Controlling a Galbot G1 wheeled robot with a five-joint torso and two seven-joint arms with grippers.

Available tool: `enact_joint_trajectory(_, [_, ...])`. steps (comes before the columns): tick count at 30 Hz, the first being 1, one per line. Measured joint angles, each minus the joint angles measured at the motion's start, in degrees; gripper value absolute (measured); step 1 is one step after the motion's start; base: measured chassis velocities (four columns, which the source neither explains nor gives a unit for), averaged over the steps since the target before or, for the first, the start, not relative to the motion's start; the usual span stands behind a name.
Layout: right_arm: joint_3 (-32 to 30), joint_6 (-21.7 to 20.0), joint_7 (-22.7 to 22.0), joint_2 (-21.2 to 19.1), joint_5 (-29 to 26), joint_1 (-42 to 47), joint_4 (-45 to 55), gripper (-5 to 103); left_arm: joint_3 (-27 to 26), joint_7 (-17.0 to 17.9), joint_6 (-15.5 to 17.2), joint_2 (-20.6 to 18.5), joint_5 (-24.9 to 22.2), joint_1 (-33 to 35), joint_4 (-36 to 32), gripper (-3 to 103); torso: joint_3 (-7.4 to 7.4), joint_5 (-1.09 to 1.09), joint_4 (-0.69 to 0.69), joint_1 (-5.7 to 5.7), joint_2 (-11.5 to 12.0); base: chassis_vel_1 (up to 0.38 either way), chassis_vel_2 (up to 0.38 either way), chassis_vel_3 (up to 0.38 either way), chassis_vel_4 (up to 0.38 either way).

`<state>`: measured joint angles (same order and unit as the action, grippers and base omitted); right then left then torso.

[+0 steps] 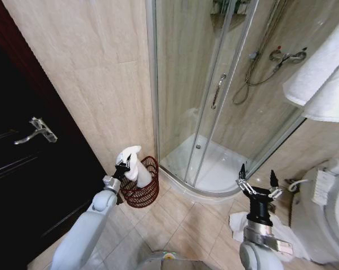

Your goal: Discard the used towel into the hamper.

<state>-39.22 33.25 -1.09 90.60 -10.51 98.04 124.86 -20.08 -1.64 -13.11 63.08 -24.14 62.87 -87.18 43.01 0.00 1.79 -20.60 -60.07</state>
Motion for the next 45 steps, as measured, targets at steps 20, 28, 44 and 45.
enact_joint_trajectory(20, [-0.34, 1.76, 0.19, 0.94, 0.54, 0.53, -3.13, 100, 13.65, 0.22, -0.76, 4.33, -0.98, -8.34, 15.76, 6, 0.00, 0.01, -0.01, 0.00, 0.00, 0.000, 0.000, 0.000, 0.000])
enact_joint_trajectory(28, [-0.83, 1.79, 0.14, 1.21, 1.70, 1.33, -3.35, 100, 16.94, 0.23, -4.32, 8.87, -0.17, -14.59, 29.32, 6, 0.01, 0.00, -0.01, -0.01, 0.01, 0.000, 0.000, 0.000, 0.000])
enact_joint_trajectory(44, [-1.63, 0.94, -0.46, 0.40, 2.50, 1.60, -3.53, 100, 10.74, 0.73, -14.10, 15.76, 15.73, -24.57, 52.43, 6, 0.00, 0.00, -0.01, -0.01, 0.01, 0.000, 0.000, 0.000, 0.000])
enact_joint_trajectory(45, [-1.62, 0.70, -0.51, 0.24, 2.63, 1.42, -3.52, 100, 9.50, 0.57, -14.55, 16.35, 16.87, -25.03, 54.20, 6, 0.00, 0.00, -0.01, -0.01, 0.01, 0.000, 0.000, 0.000, 0.000])
